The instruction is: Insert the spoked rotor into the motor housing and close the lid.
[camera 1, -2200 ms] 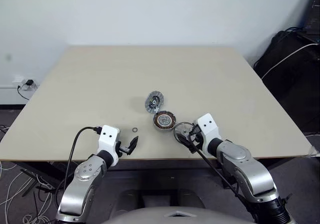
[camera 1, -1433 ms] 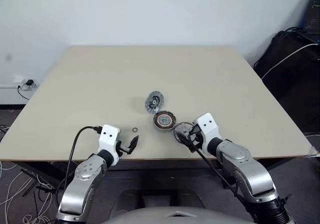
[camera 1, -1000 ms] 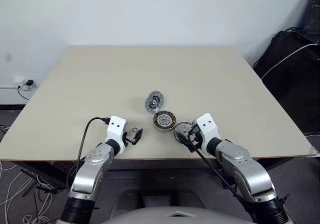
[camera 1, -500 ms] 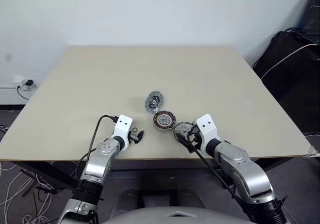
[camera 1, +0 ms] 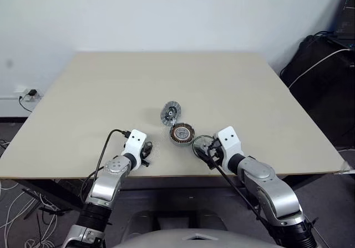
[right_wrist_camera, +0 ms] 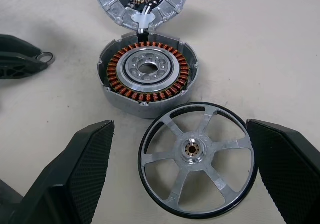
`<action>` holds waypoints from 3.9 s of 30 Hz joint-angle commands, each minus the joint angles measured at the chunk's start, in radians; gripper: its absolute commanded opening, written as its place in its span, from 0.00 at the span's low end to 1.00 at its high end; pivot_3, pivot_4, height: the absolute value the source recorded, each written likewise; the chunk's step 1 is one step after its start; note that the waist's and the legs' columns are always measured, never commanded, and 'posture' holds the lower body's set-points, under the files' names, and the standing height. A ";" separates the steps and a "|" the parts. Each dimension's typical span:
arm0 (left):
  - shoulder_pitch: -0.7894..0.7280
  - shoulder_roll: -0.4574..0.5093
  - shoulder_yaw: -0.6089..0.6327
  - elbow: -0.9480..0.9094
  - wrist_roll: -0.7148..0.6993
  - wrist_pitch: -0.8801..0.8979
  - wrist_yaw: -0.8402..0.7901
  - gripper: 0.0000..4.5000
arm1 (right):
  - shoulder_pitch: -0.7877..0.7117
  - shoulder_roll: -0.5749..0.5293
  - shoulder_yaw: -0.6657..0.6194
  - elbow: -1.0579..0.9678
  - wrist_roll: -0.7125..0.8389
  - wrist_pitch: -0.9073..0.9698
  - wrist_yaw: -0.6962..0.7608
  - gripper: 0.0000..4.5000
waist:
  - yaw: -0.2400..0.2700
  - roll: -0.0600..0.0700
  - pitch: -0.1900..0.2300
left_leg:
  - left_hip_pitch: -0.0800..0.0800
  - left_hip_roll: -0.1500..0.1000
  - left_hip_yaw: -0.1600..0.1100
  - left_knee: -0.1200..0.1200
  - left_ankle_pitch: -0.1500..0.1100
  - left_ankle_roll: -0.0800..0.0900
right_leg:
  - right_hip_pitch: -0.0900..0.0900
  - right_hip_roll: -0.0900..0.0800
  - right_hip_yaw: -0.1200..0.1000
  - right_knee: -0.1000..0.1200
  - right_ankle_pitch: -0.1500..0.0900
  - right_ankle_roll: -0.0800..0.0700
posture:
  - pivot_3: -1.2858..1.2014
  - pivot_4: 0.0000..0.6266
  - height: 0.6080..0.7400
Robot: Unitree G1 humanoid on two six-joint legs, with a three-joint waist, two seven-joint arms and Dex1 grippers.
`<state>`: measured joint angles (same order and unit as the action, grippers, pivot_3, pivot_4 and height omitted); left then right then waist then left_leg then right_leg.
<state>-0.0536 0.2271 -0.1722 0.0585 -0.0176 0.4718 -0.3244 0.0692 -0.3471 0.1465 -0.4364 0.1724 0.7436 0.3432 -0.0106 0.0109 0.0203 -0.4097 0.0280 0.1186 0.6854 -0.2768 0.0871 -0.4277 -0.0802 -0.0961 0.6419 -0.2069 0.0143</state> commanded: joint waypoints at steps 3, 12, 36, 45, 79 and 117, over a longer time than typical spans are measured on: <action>0.020 0.001 -0.003 -0.040 0.017 0.018 0.014 0.17 | -0.019 0.004 -0.018 -0.013 0.005 -0.014 0.000 1.00 | -0.001 0.000 0.000 | 0.000 0.000 0.000 0.000 0.000 0.000 | 0.000 0.000 0.000 0.000 0.000 0.000 | 0.52 0.00 1.00; 0.029 -0.046 0.022 -0.236 -0.056 0.004 0.000 0.17 | -0.019 0.001 -0.026 -0.011 0.006 -0.014 0.001 1.00 | 0.004 -0.001 0.001 | -0.001 0.000 -0.001 0.000 0.000 0.000 | -0.001 -0.001 0.000 0.000 0.000 -0.001 | 0.52 0.00 1.00; -0.403 -0.242 -0.101 0.332 -0.017 -0.174 -0.061 0.17 | -0.014 0.016 -0.031 -0.026 -0.003 -0.029 -0.022 1.00 | 0.003 -0.003 0.002 | -0.003 -0.001 0.000 0.004 0.001 0.004 | 0.001 0.004 -0.001 0.000 0.001 0.002 | 0.52 0.00 1.00; -0.438 -0.254 -0.101 0.479 0.020 -0.206 -0.054 0.17 | 0.004 0.025 -0.039 -0.044 -0.006 -0.031 -0.038 1.00 | 0.003 -0.003 0.002 | -0.004 -0.001 0.000 0.004 0.002 0.006 | 0.001 0.003 -0.001 0.000 0.001 0.002 | 0.52 0.00 1.00; 0.131 -0.060 -0.059 -0.215 -0.035 -0.214 -0.109 0.00 | -0.335 0.077 0.101 0.226 -0.075 0.112 -0.048 0.12 | 0.000 -0.001 0.001 | -0.002 0.000 -0.001 0.005 0.001 0.002 | 0.000 0.000 0.000 0.001 0.002 0.001 | 0.52 0.00 1.00; 0.319 -0.015 -0.080 -0.304 -0.014 -0.311 -0.065 0.00 | -0.681 0.114 0.203 0.782 -0.240 -0.020 0.096 0.01 | -0.012 0.006 0.005 | -0.003 0.000 0.000 0.002 0.001 0.001 | -0.003 -0.001 -0.001 0.001 0.002 0.000 | 0.52 0.00 1.00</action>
<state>0.2813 0.2130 -0.2470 -0.2122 -0.0203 0.1676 -0.3836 -0.6064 -0.2324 0.3621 0.3797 -0.0628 0.7291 0.4348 -0.0221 0.0171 0.0253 -0.4129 0.0277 0.1187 0.6879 -0.2762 0.0884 -0.4302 -0.0808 -0.0967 0.6432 -0.2052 0.0143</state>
